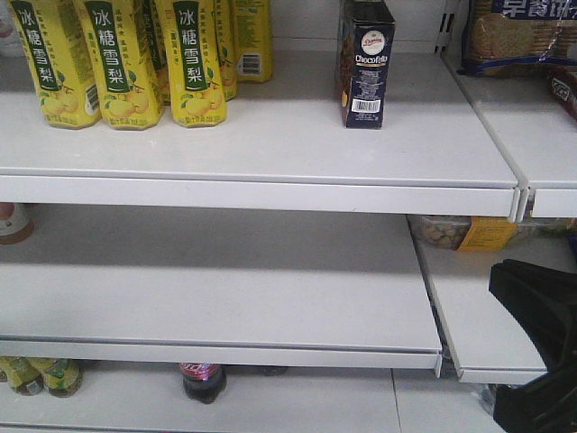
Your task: Left arm holds basket, right arm returns cookies
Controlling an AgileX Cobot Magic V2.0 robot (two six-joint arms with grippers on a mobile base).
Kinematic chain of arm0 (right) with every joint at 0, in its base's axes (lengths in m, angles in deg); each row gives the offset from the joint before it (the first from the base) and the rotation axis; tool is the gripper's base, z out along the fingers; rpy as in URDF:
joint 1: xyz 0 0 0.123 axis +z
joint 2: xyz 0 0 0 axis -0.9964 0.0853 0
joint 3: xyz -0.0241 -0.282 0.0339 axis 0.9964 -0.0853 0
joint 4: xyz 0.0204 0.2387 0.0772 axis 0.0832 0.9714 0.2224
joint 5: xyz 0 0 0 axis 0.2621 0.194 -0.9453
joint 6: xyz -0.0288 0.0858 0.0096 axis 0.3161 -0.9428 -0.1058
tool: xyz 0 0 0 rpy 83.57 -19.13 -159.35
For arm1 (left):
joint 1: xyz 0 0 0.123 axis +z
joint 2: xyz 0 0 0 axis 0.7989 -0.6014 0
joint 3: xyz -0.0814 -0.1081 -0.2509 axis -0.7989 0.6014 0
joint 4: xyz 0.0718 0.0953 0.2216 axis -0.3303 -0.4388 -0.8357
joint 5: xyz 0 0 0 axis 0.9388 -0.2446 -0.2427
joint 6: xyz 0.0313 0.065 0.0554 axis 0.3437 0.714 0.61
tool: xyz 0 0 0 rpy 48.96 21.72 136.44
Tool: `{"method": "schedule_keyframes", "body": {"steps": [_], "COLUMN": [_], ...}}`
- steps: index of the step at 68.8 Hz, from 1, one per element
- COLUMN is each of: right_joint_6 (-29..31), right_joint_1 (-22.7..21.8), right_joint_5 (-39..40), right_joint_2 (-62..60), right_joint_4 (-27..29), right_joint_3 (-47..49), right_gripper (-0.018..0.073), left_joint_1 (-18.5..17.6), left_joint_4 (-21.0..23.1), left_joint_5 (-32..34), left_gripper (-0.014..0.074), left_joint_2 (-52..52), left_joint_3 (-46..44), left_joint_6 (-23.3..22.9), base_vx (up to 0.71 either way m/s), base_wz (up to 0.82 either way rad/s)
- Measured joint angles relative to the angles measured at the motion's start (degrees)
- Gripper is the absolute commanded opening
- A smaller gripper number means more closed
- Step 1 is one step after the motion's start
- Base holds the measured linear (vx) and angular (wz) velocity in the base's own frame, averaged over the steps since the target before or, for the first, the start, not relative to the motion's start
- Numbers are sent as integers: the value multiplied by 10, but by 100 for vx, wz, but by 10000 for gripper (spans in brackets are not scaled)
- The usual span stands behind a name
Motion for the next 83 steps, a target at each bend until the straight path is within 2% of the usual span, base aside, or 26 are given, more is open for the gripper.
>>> {"method": "schedule_keyframes", "body": {"steps": [11, 25, 35, 43, 51, 58, 62, 68, 79, 83], "right_joint_6": [8, 45, 128, 194, 237, 289, 339, 437, 652, 704], "right_joint_1": [0, 0, -4, -49, -134, -242, -302, -405, -603, -666], "right_joint_5": [14, 65, 98, 150, 227, 288, 317, 367, 473, 501], "right_joint_2": [-22, -128, -203, -254, -297, -334, -354, -385, -411, -411], "right_joint_4": [-16, -18, -14, 30, 85, 151, 203, 280, 463, 527], "right_joint_3": [0, -2, -35, -87, -132, -161, -175, -198, -251, -271], "right_gripper": [-8, -8, -8, -6, -6, -6, -6, -6, -6, -6], "left_joint_1": [0, 0, 0, 0, 0, 0, 0, 0, 0, 0], "left_joint_4": [0, 0, 0, 0, 0, 0, 0, 0, 0, 0], "left_joint_5": [0, 0, 0, 0, 0, 0, 0, 0, 0, 0], "left_gripper": [-6, -6, -6, -6, -6, -6, -6, -6, -6, -6], "left_joint_2": [0, 0, 0, 0, 0, 0, 0, 0, 0, 0], "left_joint_3": [0, 0, 0, 0, 0, 0, 0, 0, 0, 0], "left_joint_6": [0, 0, 0, 0, 0, 0, 0, 0, 0, 0], "base_vx": [0, 0, 0, 0, 0, 0, 0, 0, 0, 0], "base_wz": [0, 0, 0, 0, 0, 0, 0, 0, 0, 0]}}
